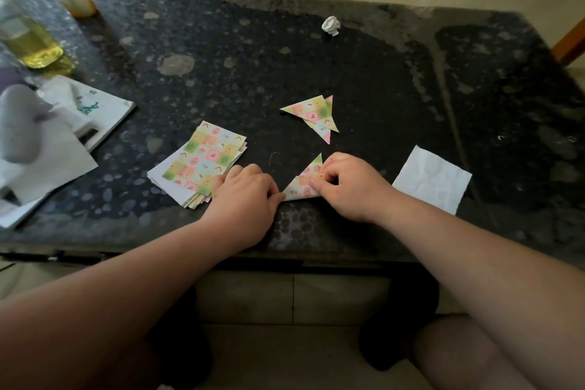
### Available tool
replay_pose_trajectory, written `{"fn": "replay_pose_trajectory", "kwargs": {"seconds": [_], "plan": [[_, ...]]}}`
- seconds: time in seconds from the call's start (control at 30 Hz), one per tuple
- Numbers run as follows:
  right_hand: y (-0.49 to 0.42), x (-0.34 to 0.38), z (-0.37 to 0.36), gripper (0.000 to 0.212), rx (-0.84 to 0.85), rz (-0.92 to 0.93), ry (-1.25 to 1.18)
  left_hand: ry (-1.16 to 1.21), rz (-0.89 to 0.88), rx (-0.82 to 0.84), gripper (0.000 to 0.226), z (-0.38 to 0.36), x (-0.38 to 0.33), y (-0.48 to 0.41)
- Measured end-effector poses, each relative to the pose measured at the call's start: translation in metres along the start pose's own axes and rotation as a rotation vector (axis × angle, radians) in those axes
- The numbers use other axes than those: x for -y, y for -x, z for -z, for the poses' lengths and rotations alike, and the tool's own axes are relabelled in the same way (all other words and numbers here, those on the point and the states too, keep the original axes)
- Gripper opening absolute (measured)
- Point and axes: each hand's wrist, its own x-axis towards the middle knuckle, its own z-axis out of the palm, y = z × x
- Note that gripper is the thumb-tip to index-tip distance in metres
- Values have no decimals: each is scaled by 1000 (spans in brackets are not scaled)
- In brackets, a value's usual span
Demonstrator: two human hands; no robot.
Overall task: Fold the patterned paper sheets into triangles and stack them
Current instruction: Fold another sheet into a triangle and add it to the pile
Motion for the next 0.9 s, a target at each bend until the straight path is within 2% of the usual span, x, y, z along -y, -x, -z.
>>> {"fn": "replay_pose_trajectory", "kwargs": {"seconds": [0.23, 0.67, 0.83, 0.9], "plan": [[-2, 11, 3, 44, 42, -103, 160, 11, 24, -22, 19, -2, -3, 2], [-5, 16, -4, 39, -4, -140, 203, -23, 44, -56, 14, -3, -7, 1], [-3, 15, -3, 38, -12, -130, 213, -103, -66, -115, 8, -11, -5, 4], [-3, 15, -4, 38, -11, -126, 219, -217, -198, -145, 22, -16, -4, 9]]}}
